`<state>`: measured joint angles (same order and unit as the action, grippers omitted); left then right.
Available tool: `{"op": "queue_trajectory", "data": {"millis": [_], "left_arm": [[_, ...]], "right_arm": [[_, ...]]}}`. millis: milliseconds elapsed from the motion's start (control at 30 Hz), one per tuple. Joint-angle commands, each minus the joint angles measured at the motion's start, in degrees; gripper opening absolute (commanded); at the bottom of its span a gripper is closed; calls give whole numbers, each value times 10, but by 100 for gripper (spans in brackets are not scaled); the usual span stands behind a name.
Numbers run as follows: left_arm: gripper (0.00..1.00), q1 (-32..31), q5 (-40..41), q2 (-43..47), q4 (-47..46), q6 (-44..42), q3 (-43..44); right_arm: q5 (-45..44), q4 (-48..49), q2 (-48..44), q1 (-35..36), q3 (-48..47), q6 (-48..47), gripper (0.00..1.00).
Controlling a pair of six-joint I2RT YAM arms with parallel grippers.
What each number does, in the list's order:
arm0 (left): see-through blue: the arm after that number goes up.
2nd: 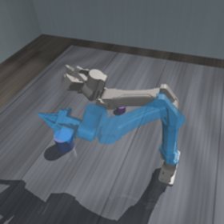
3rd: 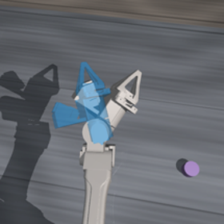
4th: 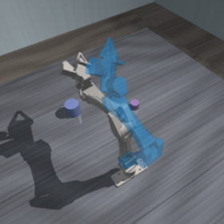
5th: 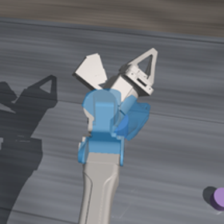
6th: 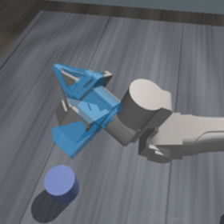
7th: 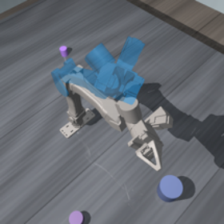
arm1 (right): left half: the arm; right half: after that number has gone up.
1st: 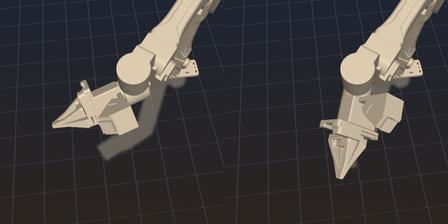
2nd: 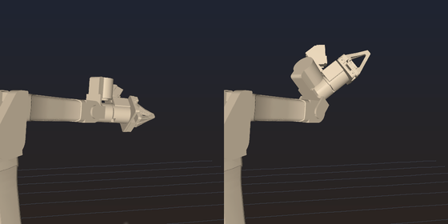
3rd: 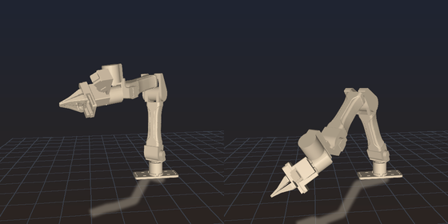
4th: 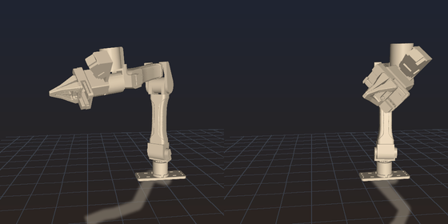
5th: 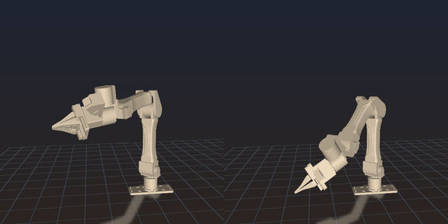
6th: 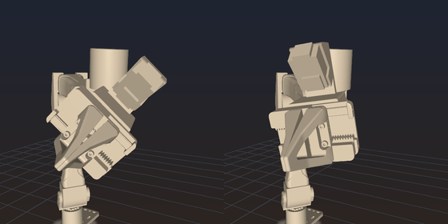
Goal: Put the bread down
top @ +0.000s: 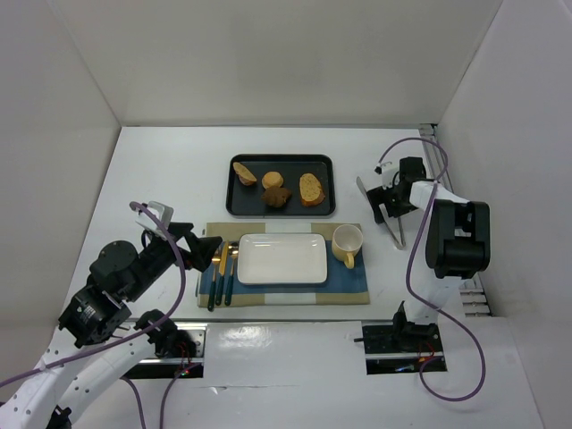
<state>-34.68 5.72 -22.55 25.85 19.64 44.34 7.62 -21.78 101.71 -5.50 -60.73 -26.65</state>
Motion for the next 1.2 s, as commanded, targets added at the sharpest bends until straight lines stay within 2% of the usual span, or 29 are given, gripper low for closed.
{"op": "queue_trajectory", "data": {"millis": [0,100,233,267,367,567,633,667,700,900,1000,1167], "left_arm": [[100,3,2,7,-15,-1,-1],[100,3,2,7,-15,-1,-1],[100,3,2,7,-15,-1,-1],[100,3,2,7,-15,-1,-1],[100,3,2,7,-15,-1,-1],[100,3,2,7,-15,-1,-1],[100,3,2,7,-15,-1,-1],[100,3,2,7,-15,-1,-1],[100,3,2,7,-15,-1,-1],[100,3,2,2,-15,-1,-1],[100,3,2,2,-15,-1,-1],[100,3,8,-3,-15,-1,-1]], "right_arm": [[-30,10,28,7,3,-10,96],[-30,-1,38,7,-3,-10,90],[-30,-1,45,7,-3,-10,76],[-23,-1,45,7,-3,-10,70],[-18,-1,45,7,3,-10,61],[-7,-1,28,1,8,-10,37],[6,-1,20,-4,8,-10,24],[6,-1,12,-4,8,-10,8],[13,-6,12,-4,8,-10,1],[44,-12,-62,-9,3,-21,0],[79,-44,-113,-9,-32,-21,0],[208,-107,-204,-9,-106,-12,0]]}}
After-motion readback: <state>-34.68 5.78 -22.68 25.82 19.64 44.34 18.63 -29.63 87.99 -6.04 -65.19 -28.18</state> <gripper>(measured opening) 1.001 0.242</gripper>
